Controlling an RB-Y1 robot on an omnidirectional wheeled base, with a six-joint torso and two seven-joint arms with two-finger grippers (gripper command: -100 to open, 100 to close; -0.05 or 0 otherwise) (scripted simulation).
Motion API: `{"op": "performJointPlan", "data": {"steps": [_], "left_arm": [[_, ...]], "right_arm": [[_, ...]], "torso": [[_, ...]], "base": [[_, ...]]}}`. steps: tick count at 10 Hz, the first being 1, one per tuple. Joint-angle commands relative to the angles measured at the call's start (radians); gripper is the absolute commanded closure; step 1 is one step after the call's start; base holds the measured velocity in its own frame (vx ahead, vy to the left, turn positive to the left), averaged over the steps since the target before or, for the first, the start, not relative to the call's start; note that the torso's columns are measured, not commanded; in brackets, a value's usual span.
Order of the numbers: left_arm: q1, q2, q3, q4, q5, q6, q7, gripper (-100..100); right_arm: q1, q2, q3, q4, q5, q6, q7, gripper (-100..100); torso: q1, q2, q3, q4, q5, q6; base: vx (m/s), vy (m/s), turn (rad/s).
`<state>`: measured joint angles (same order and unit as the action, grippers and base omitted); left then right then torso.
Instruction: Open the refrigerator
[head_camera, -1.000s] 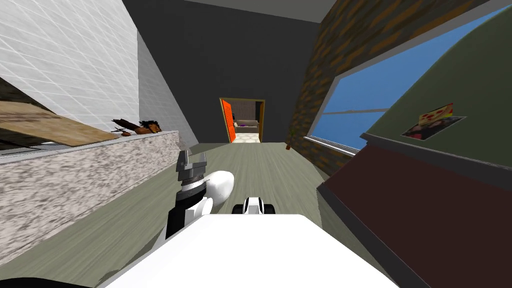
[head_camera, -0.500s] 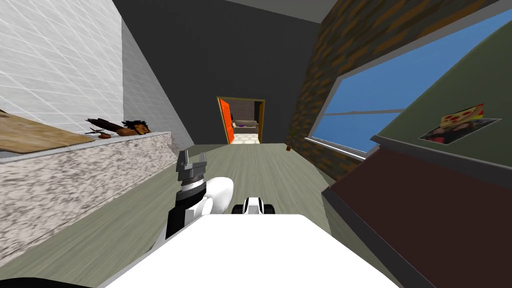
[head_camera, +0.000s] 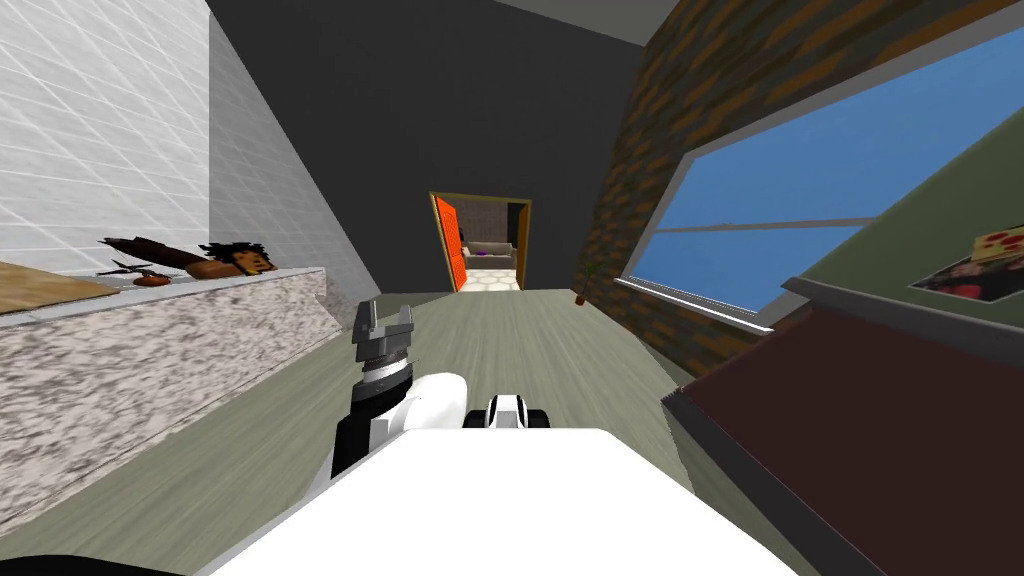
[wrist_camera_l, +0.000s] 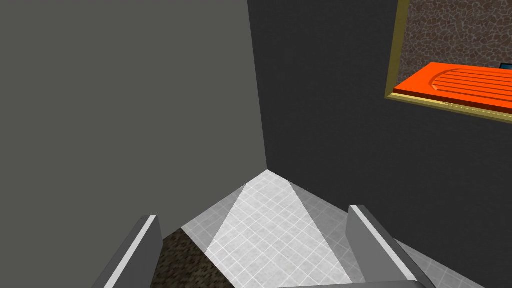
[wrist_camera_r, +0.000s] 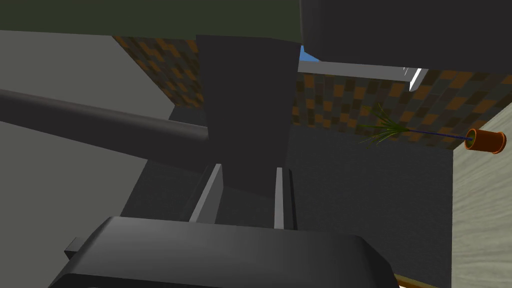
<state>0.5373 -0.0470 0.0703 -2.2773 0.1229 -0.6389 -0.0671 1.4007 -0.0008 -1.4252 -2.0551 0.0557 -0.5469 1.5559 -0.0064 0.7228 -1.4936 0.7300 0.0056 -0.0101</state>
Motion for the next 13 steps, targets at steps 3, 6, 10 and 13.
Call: {"op": "performJointPlan", "data": {"steps": [3,6,10,13], "left_arm": [[0.0,0.0,0.0,0.0,0.0,0.0,0.0,0],[0.0,0.0,0.0,0.0,0.0,0.0,0.0,0],[0.0,0.0,0.0,0.0,0.0,0.0,0.0,0],[0.0,0.0,0.0,0.0,0.0,0.0,0.0,0]], "right_arm": [[0.001,-0.011,-0.017,0.019,0.005,0.061,0.011,100],[0.001,-0.012,-0.021,0.027,0.008,0.083,0.016,100],[0.002,-0.012,-0.025,0.035,0.011,0.106,0.02,100],[0.029,-0.007,-0.028,0.037,-0.003,0.115,0.002,-100]], "torso": [[-0.004,0.0,-0.003,-0.002,0.0,-0.004],[-0.004,-0.003,-0.004,-0.002,0.0,-0.005],[-0.008,-0.007,-0.009,-0.005,0.0,-0.008],[-0.002,-0.008,-0.007,-0.005,0.0,-0.005]], "base": [[0.205,0.091,-0.044],[0.159,0.046,-0.019],[0.118,0.044,-0.012],[0.125,0.072,-0.038]]}}
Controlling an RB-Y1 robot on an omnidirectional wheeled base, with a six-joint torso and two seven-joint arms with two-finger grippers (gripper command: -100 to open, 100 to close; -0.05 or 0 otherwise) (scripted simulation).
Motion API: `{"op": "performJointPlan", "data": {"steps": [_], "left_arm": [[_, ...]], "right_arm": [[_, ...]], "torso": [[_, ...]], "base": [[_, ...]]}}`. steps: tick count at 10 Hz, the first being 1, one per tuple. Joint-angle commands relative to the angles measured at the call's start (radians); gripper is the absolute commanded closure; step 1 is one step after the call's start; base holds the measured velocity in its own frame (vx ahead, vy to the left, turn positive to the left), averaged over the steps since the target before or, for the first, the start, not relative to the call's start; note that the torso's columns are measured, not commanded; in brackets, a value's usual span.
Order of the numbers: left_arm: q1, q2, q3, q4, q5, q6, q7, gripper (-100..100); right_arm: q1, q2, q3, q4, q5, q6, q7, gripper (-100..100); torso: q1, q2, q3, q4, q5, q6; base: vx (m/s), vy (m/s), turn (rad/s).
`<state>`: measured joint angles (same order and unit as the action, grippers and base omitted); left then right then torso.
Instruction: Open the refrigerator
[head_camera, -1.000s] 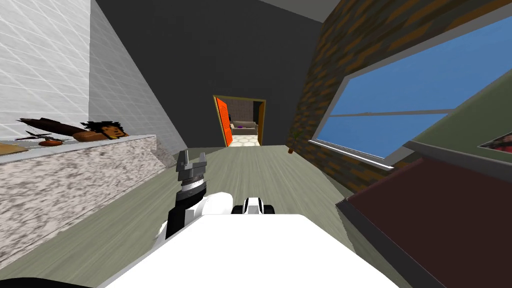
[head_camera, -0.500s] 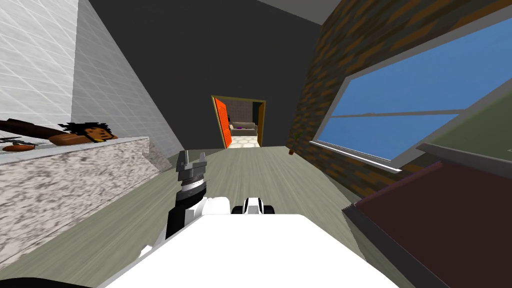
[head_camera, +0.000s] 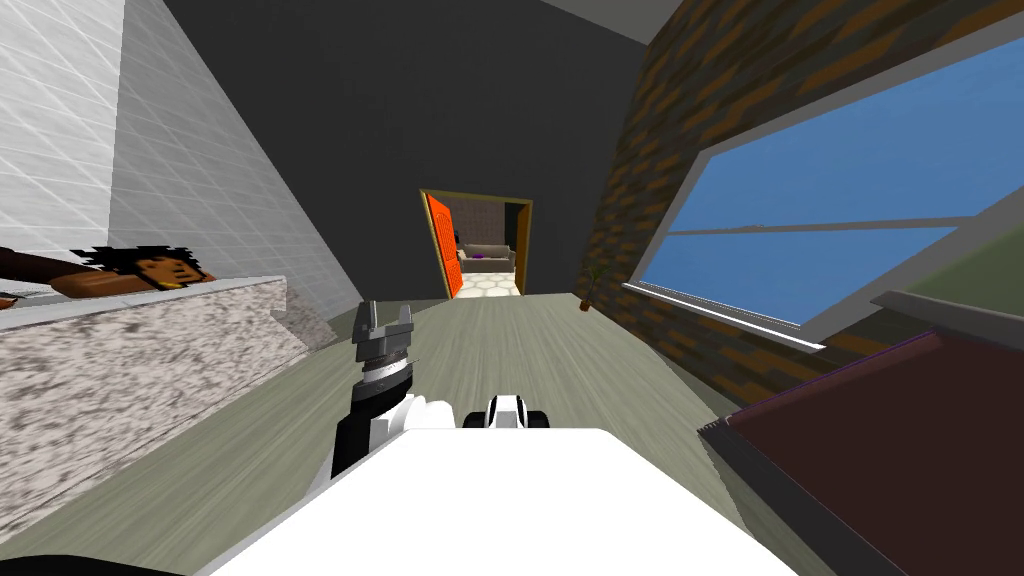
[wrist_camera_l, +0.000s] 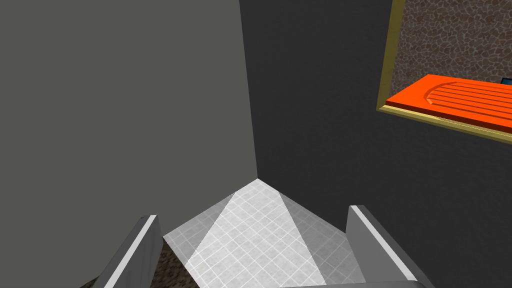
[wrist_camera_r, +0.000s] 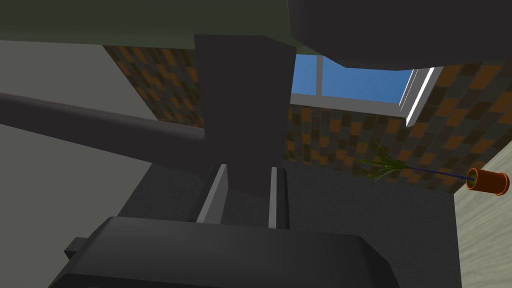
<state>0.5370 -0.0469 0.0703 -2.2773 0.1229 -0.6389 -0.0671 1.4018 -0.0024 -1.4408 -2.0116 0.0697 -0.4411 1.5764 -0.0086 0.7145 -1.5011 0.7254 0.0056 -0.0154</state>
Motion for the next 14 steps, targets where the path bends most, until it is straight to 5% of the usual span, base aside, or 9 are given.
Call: {"op": "performJointPlan", "data": {"steps": [1,5,7,8,9,14], "left_arm": [[0.0,0.0,0.0,0.0,0.0,0.0,0.0,0],[0.0,0.0,0.0,0.0,0.0,0.0,0.0,0],[0.0,0.0,0.0,0.0,0.0,0.0,0.0,0],[0.0,0.0,0.0,0.0,0.0,0.0,0.0,0],[0.0,0.0,0.0,0.0,0.0,0.0,0.0,0],[0.0,0.0,0.0,0.0,0.0,0.0,0.0,0]], "right_arm": [[0.042,-0.009,-0.019,-0.009,-0.025,0.013,-0.028,-100],[0.098,-0.02,-0.045,-0.021,-0.058,0.031,-0.065,-100],[0.14,-0.029,-0.064,-0.03,-0.084,0.044,-0.093,-100],[0.127,-0.016,-0.044,-0.028,-0.073,0.039,-0.085,-100],[0.128,-0.014,-0.04,-0.028,-0.073,0.042,-0.088,0],[0.124,-0.008,-0.02,-0.027,-0.069,0.04,-0.089,0]], "torso": [[-0.001,0.009,0.002,0.002,0.004,0.002],[0.015,0.001,-0.004,-0.001,0.012,0.002],[0.011,0.01,0.011,0.006,0.001,0.011],[0.014,0.014,0.009,0.006,0.008,0.007],[0.015,0.015,0.012,0.007,0.006,0.009],[0.014,0.022,0.021,0.011,0.001,0.015]], "base": [[-0.018,0.009,-0.073],[-0.02,-0.008,0.0],[0.015,-0.01,-0.032],[0.005,0.01,-0.037],[-0.006,0.009,-0.02],[-0.001,0.003,-0.005]]}}
